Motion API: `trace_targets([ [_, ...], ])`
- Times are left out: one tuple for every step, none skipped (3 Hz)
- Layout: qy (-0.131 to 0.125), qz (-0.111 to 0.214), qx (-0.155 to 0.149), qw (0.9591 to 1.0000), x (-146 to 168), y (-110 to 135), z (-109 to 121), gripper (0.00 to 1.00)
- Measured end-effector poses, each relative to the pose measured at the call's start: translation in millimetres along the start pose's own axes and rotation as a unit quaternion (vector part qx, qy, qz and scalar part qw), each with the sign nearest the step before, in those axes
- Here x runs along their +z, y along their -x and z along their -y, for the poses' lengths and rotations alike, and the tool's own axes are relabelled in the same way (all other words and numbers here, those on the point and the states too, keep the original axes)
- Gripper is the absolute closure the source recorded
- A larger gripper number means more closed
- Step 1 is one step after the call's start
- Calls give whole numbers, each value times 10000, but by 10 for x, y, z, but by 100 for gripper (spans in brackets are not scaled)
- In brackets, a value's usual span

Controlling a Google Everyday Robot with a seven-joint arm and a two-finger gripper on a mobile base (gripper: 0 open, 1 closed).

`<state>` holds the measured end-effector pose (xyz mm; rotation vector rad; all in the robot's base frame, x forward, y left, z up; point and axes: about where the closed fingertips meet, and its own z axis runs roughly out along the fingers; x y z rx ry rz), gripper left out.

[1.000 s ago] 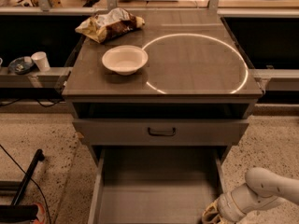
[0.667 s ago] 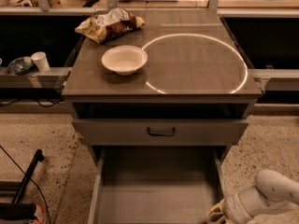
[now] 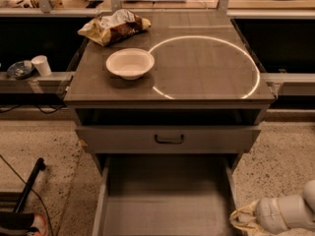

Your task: Open middle drawer

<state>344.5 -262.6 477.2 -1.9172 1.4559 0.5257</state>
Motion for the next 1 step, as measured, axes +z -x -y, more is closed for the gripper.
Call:
trace_targets([
  [20, 0, 16, 10000, 16, -10, -21, 61],
])
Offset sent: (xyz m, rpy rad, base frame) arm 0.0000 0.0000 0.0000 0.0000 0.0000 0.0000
